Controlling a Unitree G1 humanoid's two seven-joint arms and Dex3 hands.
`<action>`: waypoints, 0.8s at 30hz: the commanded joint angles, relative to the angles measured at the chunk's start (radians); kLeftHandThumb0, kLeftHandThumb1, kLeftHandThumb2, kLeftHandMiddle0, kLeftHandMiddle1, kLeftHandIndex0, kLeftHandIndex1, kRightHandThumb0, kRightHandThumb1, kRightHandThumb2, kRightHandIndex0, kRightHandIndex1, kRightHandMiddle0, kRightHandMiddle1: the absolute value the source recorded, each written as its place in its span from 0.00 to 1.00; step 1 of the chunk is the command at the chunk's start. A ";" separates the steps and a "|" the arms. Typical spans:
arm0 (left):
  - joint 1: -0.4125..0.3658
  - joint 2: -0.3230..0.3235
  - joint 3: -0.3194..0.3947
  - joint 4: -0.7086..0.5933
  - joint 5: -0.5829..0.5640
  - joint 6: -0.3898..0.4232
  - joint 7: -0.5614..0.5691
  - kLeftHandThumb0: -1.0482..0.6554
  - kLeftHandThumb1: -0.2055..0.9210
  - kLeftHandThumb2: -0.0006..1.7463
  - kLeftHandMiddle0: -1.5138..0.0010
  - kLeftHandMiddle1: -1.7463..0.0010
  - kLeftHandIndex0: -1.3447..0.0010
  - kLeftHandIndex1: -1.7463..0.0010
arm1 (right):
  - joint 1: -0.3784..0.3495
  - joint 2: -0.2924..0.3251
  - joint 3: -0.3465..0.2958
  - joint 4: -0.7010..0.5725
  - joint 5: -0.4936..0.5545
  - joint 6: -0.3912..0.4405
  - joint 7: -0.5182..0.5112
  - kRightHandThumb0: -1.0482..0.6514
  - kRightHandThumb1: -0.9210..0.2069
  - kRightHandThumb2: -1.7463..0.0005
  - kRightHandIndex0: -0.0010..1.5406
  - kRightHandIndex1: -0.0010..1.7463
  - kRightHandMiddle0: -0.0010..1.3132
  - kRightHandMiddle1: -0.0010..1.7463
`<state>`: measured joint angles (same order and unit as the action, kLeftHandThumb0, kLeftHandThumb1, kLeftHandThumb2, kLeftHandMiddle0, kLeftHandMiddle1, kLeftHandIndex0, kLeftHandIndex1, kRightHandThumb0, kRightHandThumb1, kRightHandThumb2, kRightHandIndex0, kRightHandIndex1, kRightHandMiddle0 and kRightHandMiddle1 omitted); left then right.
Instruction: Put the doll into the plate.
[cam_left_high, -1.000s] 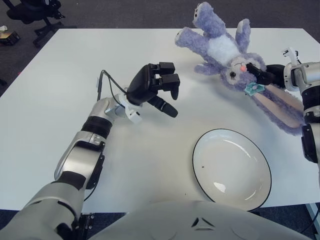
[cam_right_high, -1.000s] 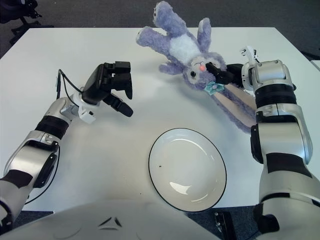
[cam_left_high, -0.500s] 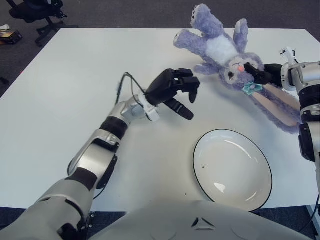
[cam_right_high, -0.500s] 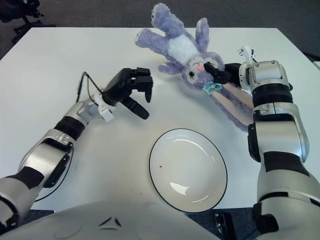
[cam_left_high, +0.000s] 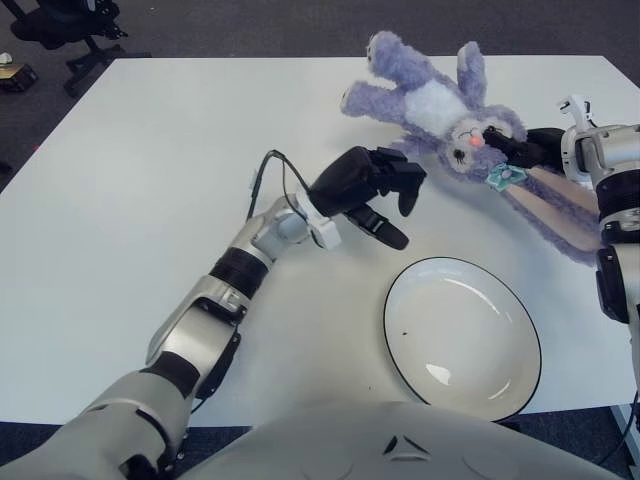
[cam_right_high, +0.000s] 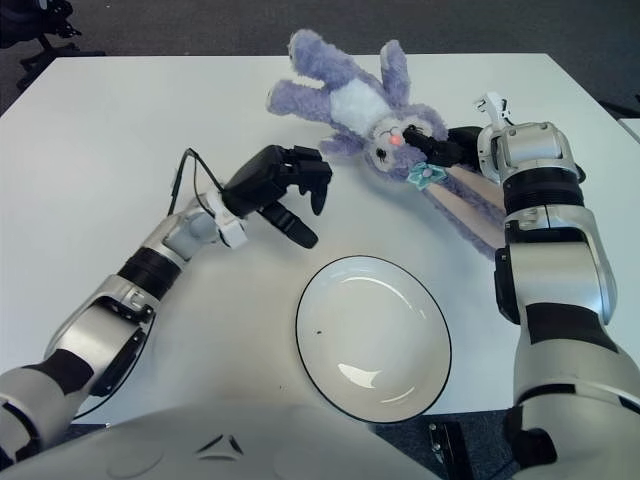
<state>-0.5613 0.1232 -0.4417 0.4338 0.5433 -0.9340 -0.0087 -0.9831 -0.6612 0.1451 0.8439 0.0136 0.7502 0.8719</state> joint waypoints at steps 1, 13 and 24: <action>-0.017 0.028 -0.003 -0.021 0.000 0.039 -0.049 0.43 1.00 0.15 0.42 0.00 0.48 0.00 | -0.027 0.001 -0.013 0.003 -0.006 -0.015 -0.006 0.45 0.02 0.91 0.75 1.00 0.66 1.00; -0.067 0.027 0.004 0.033 0.009 0.053 -0.051 0.44 1.00 0.18 0.41 0.00 0.51 0.00 | -0.050 0.001 -0.012 0.024 -0.022 -0.053 -0.017 0.44 0.01 0.93 0.75 1.00 0.66 1.00; -0.104 0.027 0.011 0.077 -0.034 0.040 -0.067 0.44 1.00 0.19 0.42 0.00 0.51 0.06 | -0.108 0.008 -0.005 0.093 -0.056 -0.102 -0.021 0.44 0.00 0.93 0.75 1.00 0.66 1.00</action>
<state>-0.6448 0.1483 -0.4371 0.4922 0.5194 -0.8856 -0.0726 -1.0508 -0.6552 0.1452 0.9139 -0.0316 0.6730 0.8546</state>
